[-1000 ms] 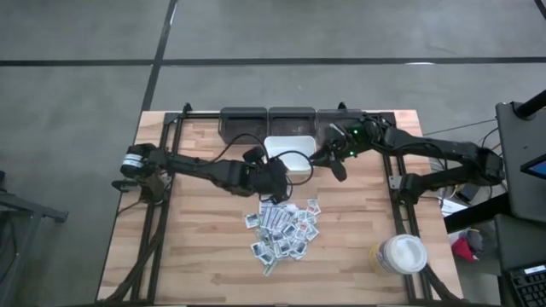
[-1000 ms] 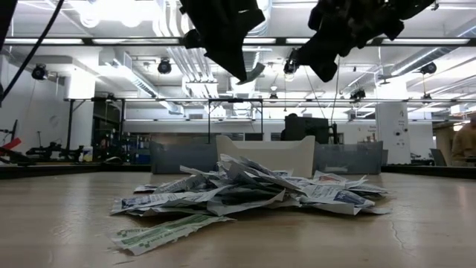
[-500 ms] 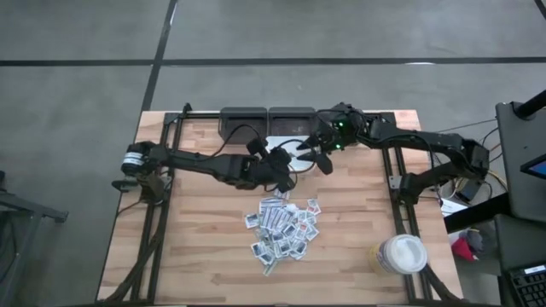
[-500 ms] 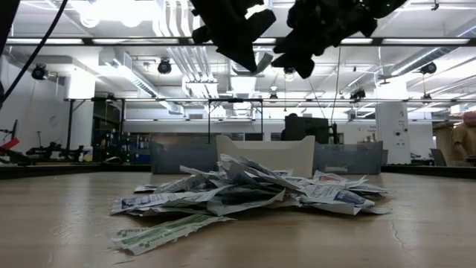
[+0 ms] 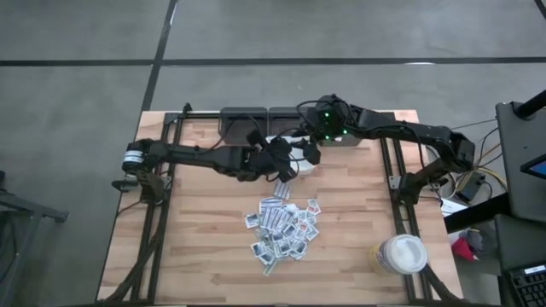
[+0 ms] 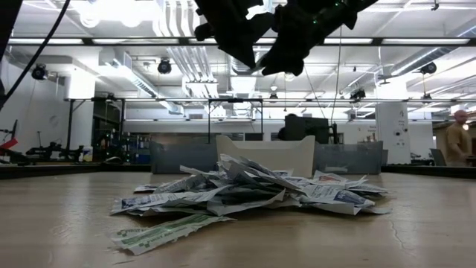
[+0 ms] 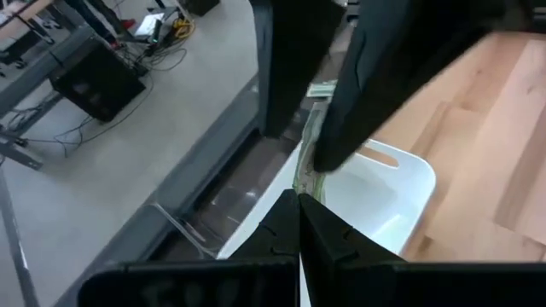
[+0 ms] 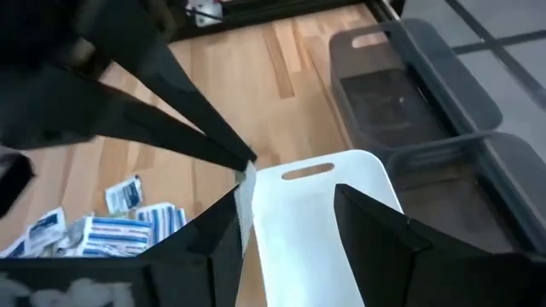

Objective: Pick & Place First Aid Supplies
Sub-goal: Put the green bandage pack into the right gray bin

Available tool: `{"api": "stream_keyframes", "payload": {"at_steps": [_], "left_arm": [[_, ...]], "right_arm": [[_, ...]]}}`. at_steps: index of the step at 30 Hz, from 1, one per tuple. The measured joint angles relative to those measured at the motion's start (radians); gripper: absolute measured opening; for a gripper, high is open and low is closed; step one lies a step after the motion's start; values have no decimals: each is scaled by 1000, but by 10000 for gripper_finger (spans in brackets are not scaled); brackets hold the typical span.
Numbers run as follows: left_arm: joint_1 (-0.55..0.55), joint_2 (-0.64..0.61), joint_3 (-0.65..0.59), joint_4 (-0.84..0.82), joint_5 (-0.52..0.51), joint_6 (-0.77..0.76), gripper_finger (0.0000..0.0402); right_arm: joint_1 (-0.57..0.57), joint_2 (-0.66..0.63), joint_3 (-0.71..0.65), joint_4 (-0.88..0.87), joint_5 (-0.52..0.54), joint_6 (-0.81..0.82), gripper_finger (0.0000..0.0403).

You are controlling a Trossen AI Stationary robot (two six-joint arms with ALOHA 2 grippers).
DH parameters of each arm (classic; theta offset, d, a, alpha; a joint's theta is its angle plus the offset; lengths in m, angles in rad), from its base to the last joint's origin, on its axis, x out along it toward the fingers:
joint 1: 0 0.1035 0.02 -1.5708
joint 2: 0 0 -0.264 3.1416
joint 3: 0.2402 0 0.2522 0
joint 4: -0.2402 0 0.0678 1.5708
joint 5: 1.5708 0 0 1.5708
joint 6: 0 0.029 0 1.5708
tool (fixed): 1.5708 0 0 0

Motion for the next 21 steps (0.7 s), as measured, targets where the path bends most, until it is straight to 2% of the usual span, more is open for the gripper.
{"api": "stream_keyframes", "payload": {"at_steps": [6, 17, 21], "left_arm": [[3, 0, 12, 1, 0, 17, 0], [4, 0, 12, 1, 4, 16, 0], [4, 0, 12, 1, 9, 16, 0]], "right_arm": [[-4, 6, 0, 0, 23, 6, 165], [-5, 3, 0, 5, 24, -4, 109], [-5, 3, 0, 5, 24, -4, 78]]}}
